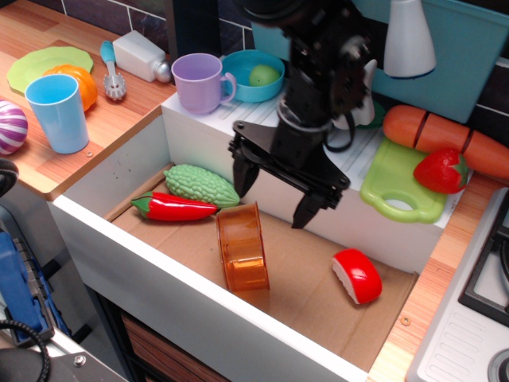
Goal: Flip orange pot upright in sink
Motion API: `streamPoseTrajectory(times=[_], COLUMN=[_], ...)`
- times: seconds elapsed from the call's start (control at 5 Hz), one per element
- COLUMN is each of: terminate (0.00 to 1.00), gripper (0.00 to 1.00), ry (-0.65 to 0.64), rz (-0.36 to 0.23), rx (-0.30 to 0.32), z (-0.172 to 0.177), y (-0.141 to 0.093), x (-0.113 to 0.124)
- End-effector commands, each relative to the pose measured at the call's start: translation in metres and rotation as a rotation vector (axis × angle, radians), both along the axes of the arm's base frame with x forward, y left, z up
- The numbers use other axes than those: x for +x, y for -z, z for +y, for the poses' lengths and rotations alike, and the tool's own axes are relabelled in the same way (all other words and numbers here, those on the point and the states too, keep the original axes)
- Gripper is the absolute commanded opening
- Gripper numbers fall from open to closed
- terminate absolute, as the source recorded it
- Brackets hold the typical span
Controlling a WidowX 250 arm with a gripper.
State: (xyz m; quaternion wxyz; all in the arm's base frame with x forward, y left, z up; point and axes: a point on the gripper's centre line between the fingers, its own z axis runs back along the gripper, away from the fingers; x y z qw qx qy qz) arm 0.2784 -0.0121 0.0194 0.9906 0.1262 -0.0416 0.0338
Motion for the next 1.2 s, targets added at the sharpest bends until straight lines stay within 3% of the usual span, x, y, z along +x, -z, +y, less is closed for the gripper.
streamPoseTrajectory(times=[0.0, 0.4, 0.8, 1.0], terminate=[0.00, 0.00, 0.00, 0.00], gripper=[1.00, 1.00, 1.00, 1.00], ry=[0.040, 0.065, 0.115, 0.113], rz=[-0.051, -0.093, -0.109, -0.135], rx=[0.136, 0.166, 0.188, 0.161], z=[-0.007, 0.002, 0.024, 0.036], y=[0.011, 0.031, 0.037, 0.044], x=[-0.001, -0.007, -0.010, -0.011])
